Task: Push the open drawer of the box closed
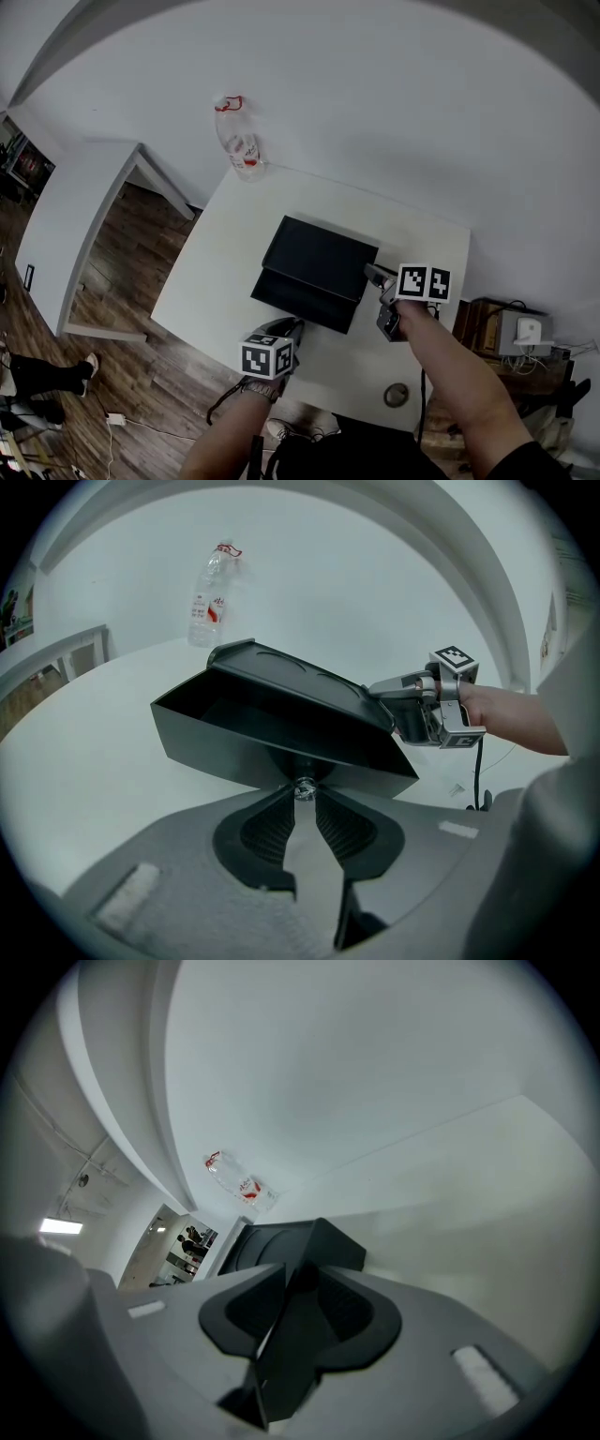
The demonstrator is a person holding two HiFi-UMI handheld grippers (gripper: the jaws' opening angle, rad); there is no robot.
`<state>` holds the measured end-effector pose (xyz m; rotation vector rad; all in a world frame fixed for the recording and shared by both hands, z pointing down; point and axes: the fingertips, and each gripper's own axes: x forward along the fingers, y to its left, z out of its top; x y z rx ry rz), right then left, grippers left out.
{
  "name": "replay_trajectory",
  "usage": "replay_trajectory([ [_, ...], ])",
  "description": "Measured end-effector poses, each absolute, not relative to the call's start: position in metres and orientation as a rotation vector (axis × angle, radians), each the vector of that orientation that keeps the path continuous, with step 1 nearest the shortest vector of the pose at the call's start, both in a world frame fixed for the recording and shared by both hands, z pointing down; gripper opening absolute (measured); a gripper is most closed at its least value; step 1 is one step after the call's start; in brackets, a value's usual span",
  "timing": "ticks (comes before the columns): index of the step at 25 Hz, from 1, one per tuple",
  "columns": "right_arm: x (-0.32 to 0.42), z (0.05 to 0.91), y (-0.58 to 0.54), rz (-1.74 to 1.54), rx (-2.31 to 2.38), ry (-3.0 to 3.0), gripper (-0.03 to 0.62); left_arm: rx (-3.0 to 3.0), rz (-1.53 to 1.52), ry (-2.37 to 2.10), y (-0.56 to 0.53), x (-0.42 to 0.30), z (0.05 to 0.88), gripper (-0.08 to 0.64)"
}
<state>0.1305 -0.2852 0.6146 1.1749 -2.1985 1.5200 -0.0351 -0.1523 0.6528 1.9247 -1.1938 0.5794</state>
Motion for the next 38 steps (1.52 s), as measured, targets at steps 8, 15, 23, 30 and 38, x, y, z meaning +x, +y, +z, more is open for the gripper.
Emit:
replay_trajectory([
  [8,0.129,0.615,-0.285,1.533,1.169,-2.212,0.114,1.929,0.581,-1.189,-0.175,-0.03,0.653,0.074],
  [15,0.129,0.615,-0.283,1.55,1.162,-2.223,0.114,1.931,0.586,-1.188,-0.19,-0.025,0.653,0.074],
  [23,0.128,0.615,-0.284,1.548,1.156,-2.233,0.115,1.919,0.581,-1.197,-0.204,-0.022,0.654,0.074],
  [30,0.128,0.615,-0.283,1.548,1.163,-2.237,0.115,1.915,0.581,-1.205,-0.217,-0.019,0.655,0.074],
  [38,0.128,0.615,-0.283,1.545,1.16,-2.24,0.115,1.906,0.567,-1.212,-0.223,-0.018,0.656,0.074],
])
